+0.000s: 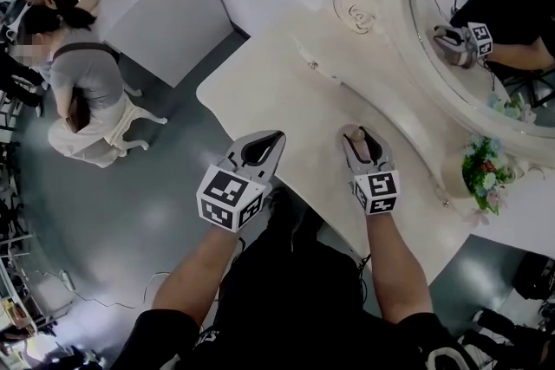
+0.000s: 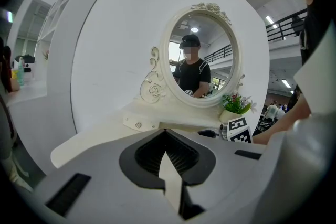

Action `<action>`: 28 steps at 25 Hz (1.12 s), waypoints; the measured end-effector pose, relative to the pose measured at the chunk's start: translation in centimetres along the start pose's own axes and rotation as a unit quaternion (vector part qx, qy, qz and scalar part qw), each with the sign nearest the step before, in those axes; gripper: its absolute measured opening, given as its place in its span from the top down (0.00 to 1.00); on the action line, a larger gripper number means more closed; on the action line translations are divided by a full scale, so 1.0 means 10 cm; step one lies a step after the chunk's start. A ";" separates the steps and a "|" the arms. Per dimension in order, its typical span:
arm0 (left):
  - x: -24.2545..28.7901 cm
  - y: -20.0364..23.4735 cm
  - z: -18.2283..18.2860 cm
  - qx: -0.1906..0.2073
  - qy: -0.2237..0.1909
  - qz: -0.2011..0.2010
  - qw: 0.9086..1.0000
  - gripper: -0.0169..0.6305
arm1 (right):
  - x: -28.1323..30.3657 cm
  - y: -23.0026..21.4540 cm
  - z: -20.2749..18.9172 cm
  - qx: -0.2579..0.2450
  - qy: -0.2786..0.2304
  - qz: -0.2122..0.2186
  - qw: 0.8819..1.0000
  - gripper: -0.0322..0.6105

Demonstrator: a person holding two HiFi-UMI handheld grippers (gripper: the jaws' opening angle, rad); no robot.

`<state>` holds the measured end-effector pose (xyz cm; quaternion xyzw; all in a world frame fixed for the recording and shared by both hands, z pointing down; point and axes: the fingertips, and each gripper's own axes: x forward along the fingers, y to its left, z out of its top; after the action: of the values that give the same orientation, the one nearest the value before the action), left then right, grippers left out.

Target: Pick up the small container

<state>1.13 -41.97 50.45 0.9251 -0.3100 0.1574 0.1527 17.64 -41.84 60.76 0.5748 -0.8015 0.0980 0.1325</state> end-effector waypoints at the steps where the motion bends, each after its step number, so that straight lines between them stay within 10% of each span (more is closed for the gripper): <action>1: -0.02 0.01 0.00 -0.001 -0.001 0.001 1.000 0.97 | 0.01 0.00 0.00 0.000 0.001 -0.003 1.000 0.67; 28: -0.17 0.32 0.55 0.017 -0.043 -0.041 0.998 0.97 | -0.18 -0.11 0.63 0.054 0.000 -0.055 0.997 0.72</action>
<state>-1.12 -45.63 45.38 0.9453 -0.2757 0.1162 0.1298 18.54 -42.56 54.22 0.6242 -0.7624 0.1337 0.1059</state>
